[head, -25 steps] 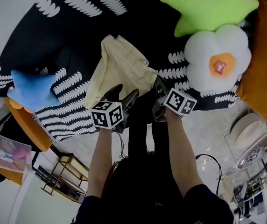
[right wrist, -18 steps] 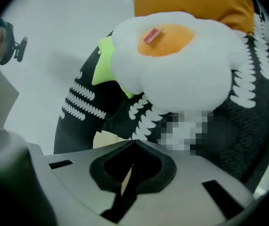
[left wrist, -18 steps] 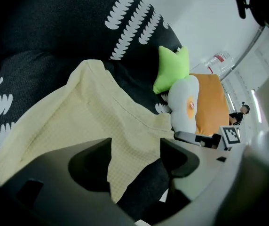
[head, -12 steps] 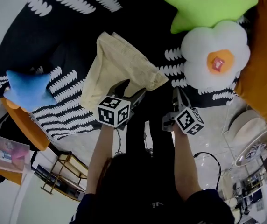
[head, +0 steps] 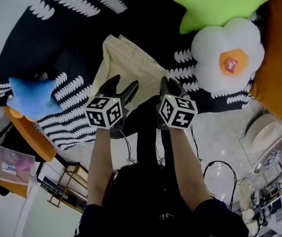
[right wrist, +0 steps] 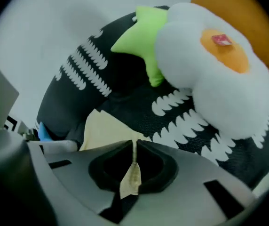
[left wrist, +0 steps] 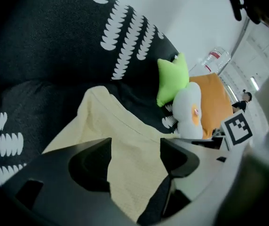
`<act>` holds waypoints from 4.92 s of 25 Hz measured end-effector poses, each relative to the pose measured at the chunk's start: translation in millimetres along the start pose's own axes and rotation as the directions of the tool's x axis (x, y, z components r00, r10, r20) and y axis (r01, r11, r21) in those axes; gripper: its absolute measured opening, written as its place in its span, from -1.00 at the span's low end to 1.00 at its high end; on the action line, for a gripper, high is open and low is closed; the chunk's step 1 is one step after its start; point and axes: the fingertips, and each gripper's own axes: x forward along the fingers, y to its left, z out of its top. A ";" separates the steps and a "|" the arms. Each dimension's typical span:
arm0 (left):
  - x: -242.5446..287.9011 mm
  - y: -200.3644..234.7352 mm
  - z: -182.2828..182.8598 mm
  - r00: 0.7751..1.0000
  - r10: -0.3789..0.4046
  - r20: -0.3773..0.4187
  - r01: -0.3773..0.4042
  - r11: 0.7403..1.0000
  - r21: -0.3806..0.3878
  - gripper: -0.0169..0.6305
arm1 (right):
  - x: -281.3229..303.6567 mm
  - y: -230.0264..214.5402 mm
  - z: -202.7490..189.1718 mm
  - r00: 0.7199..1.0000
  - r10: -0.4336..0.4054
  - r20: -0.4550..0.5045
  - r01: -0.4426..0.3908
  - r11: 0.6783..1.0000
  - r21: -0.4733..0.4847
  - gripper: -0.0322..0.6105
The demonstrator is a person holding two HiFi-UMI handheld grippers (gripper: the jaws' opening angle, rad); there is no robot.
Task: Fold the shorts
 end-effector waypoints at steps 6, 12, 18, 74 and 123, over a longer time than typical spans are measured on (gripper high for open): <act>0.7 54.3 37.8 0.994 0.092 -0.050 -0.084 0.985 0.153 0.04 | -30.2 -44.1 -27.3 1.000 -0.010 0.018 0.006 0.976 0.218 -0.78; 34.0 84.0 89.9 0.969 0.126 -0.213 -0.034 0.920 0.391 -0.23 | -16.3 -59.3 -33.6 0.998 0.011 -0.067 -0.009 0.999 0.032 -0.38; 48.8 109.0 87.4 0.882 0.260 -0.393 0.111 0.696 0.710 -0.19 | -4.8 -22.9 -42.8 0.982 0.058 -0.182 -0.125 0.916 -0.381 -0.43; 62.9 13.2 153.8 0.931 0.089 -0.353 0.265 0.499 0.825 -0.83 | -34.6 -63.5 68.9 0.957 0.070 -0.280 -0.221 0.801 -0.556 -0.74; -96.1 149.9 6.8 0.977 0.096 -0.189 -0.039 0.958 0.285 0.00 | -76.8 71.4 -192.2 0.928 0.128 -0.350 -0.333 0.710 -0.621 -0.22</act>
